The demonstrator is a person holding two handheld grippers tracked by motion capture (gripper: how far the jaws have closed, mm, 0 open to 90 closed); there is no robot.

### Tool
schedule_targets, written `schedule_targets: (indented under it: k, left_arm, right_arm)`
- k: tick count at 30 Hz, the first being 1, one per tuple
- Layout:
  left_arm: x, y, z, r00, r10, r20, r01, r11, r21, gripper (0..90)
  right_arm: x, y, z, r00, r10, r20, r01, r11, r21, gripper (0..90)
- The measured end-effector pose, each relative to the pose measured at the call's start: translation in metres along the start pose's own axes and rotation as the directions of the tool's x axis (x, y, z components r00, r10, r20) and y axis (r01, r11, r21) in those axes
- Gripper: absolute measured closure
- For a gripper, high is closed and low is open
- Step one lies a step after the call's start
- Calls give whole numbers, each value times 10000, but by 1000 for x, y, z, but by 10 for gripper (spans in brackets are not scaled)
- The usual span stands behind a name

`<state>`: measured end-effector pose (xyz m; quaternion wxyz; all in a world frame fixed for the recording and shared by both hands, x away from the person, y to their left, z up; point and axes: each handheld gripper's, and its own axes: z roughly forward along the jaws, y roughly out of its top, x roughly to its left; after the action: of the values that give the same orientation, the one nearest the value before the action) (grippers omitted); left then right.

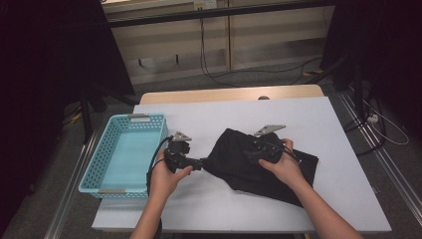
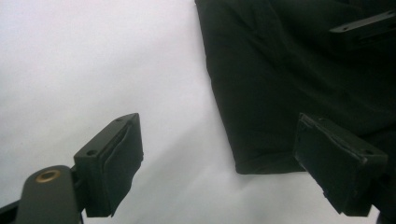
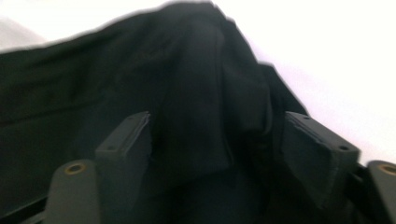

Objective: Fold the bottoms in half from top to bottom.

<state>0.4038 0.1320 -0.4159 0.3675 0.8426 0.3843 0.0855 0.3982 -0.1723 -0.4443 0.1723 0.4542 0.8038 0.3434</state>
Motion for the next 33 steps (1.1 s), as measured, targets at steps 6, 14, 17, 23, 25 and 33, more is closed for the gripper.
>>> schedule_targets:
  k: [6,14,17,23,25,33]
  left_arm:
    - [-1,0,1,10000,-31,-5,31,10000,-74,158]
    - [-2,1,2,10000,8,-8,-8,9999,-125,159]
    - [-3,2,1,10000,51,17,-51,9999,-163,159]
    - [-4,2,3,10000,51,14,-51,9999,-140,157]
    - [-5,2,4,10000,71,20,-71,9999,-109,157]
    - [-6,1,4,9999,116,24,-116,9999,-49,157]
  right_arm:
    - [-16,-4,-7,9959,862,-267,-867,9960,-215,809]
    - [-25,-4,-27,9924,1097,-550,-1124,9924,-492,833]
    - [-25,-3,-42,9902,1212,-700,-1260,9897,-685,834]
    - [-31,-10,-56,9894,1259,-719,-1303,9896,-607,827]
    - [-33,-16,-54,9892,1341,-595,-1369,9895,-458,808]
    - [-35,-21,-45,9936,1069,371,-1042,9921,-695,548]
